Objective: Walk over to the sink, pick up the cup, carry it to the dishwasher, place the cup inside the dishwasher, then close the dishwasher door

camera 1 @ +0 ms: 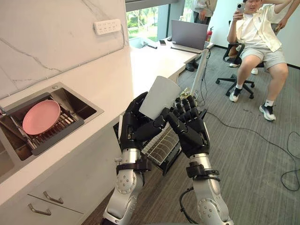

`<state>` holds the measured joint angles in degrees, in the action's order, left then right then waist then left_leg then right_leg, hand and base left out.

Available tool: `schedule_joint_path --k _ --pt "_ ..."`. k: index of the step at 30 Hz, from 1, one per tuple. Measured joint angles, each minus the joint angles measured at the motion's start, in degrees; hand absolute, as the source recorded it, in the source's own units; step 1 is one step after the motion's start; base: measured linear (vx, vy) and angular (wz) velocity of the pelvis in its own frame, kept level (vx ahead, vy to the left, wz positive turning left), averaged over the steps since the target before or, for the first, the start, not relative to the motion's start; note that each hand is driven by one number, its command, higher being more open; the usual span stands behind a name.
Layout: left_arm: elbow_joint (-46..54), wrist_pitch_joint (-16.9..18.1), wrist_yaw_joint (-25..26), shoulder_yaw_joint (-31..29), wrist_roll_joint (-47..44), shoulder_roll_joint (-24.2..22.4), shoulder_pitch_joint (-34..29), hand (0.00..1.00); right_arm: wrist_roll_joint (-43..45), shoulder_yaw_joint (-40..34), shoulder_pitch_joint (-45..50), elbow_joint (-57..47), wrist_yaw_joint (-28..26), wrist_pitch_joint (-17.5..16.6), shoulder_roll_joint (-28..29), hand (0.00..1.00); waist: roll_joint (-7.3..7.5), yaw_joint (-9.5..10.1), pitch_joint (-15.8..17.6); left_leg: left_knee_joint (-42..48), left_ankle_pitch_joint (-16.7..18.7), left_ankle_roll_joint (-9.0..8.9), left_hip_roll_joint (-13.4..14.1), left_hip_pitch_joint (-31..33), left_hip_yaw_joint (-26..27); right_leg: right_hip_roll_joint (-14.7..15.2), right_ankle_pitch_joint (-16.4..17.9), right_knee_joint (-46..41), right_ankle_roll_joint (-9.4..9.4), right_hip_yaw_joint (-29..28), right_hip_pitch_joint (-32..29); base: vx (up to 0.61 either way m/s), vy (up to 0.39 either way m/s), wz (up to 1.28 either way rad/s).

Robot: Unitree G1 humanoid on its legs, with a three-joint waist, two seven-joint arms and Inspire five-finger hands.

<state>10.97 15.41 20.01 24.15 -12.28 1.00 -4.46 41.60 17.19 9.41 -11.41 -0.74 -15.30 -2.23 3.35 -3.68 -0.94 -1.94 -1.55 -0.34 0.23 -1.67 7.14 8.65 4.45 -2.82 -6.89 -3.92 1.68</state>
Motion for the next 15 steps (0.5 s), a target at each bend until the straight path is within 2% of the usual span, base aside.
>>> schedule_joint_path --k 4,15 --pt "0.0 0.0 0.0 1.2 1.9 0.1 0.0 0.00 0.0 1.1 -0.1 0.0 0.0 -0.7 0.0 1.00 0.46 -0.06 -0.3 -0.1 -0.1 0.01 0.0 0.0 0.0 0.0 0.0 0.0 0.05 0.0 0.0 -0.02 -0.008 0.00" --pt "-0.4 0.0 1.3 1.2 8.6 0.5 0.0 0.00 1.1 1.6 -2.3 1.5 0.0 -1.2 0.0 1.00 0.55 -0.11 -0.4 -2.0 -1.3 0.05 -0.1 -0.8 0.0 -0.1 -0.3 0.3 0.22 0.0 -0.1 -0.03 -0.012 0.00"
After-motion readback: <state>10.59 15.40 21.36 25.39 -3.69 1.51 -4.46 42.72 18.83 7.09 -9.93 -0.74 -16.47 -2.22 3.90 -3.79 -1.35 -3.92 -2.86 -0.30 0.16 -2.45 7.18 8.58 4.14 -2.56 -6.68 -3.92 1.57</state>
